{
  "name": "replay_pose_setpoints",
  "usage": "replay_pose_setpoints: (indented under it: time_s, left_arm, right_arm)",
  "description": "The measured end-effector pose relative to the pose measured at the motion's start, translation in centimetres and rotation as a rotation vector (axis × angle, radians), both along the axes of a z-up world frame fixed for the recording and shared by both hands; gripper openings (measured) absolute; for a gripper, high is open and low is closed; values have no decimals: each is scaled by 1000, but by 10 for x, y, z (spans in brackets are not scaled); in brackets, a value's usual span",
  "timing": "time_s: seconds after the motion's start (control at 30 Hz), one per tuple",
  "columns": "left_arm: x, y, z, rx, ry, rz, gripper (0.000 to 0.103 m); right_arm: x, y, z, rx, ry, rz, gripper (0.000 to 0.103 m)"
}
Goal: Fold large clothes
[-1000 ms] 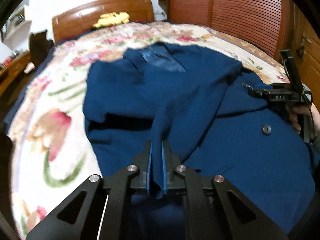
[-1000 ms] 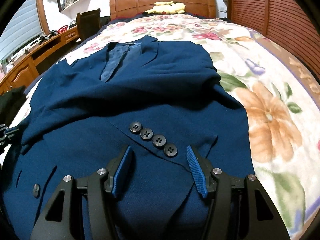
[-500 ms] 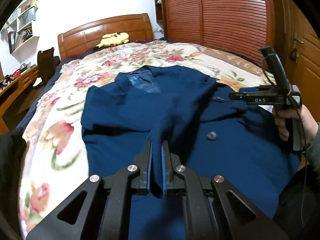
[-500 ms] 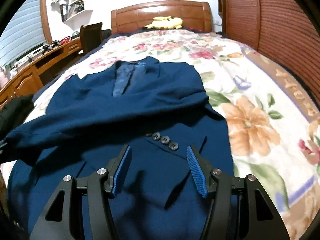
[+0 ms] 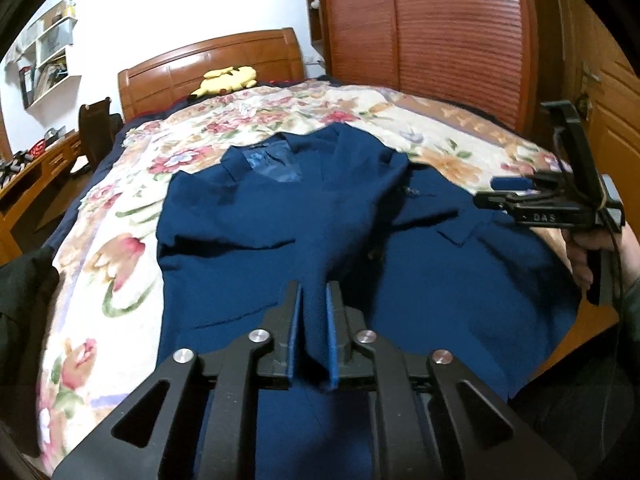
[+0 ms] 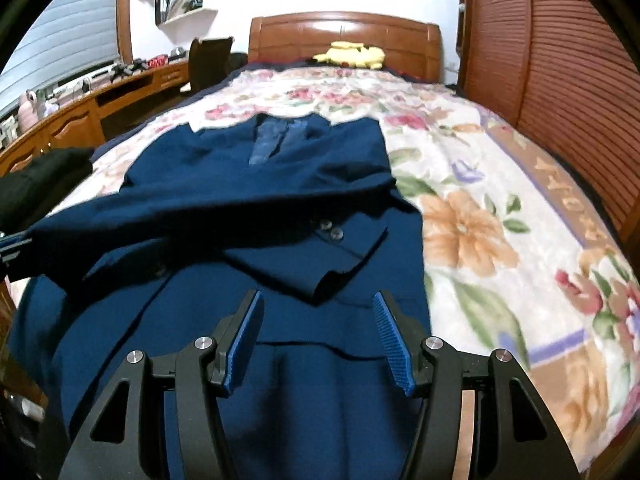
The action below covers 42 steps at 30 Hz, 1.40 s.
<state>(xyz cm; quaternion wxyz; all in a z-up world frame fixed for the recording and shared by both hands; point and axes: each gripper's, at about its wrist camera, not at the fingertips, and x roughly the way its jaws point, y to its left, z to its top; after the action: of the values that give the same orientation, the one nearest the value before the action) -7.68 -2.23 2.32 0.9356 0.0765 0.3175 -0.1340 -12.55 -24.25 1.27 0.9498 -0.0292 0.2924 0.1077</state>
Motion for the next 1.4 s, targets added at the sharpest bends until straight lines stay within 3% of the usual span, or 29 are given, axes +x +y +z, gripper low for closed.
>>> replay_pose_setpoints:
  time_s: [0.07, 0.27, 0.57, 0.77, 0.8, 0.87, 0.93, 1.07, 1.13, 1.27, 1.4]
  left_arm:
    - [3, 5, 3, -13, -11, 20, 37]
    - [18, 36, 8, -54, -58, 96, 68]
    - [55, 55, -31, -44, 58, 134, 73]
    - [61, 42, -61, -105, 217, 75, 73]
    - [61, 40, -64, -104, 228, 67, 72]
    - [58, 34, -67, -105, 243, 52, 61]
    - [57, 27, -68, -109, 265, 30, 56]
    - [54, 18, -67, -118, 281, -19, 23]
    - [52, 16, -61, -110, 263, -28, 13]
    - [50, 18, -35, 4, 119, 62, 11]
    - [57, 34, -5, 53, -27, 161, 11]
  right_arm:
    - [0, -5, 3, 43, -5, -2, 59]
    - [0, 1, 0, 28, -12, 15, 59]
    - [2, 7, -2, 0, -2, 16, 59]
    - [2, 12, -2, -19, -4, 25, 59]
    - [2, 12, -2, -21, -4, 26, 59]
    - [2, 11, -2, -20, -3, 27, 59]
    - [2, 10, -2, -19, -7, 26, 59]
    - [3, 4, -4, -17, -8, 23, 59]
    - [3, 3, -4, -15, -7, 21, 59]
    - [3, 0, -3, -12, -10, 22, 59]
    - [3, -1, -4, -16, -10, 24, 59]
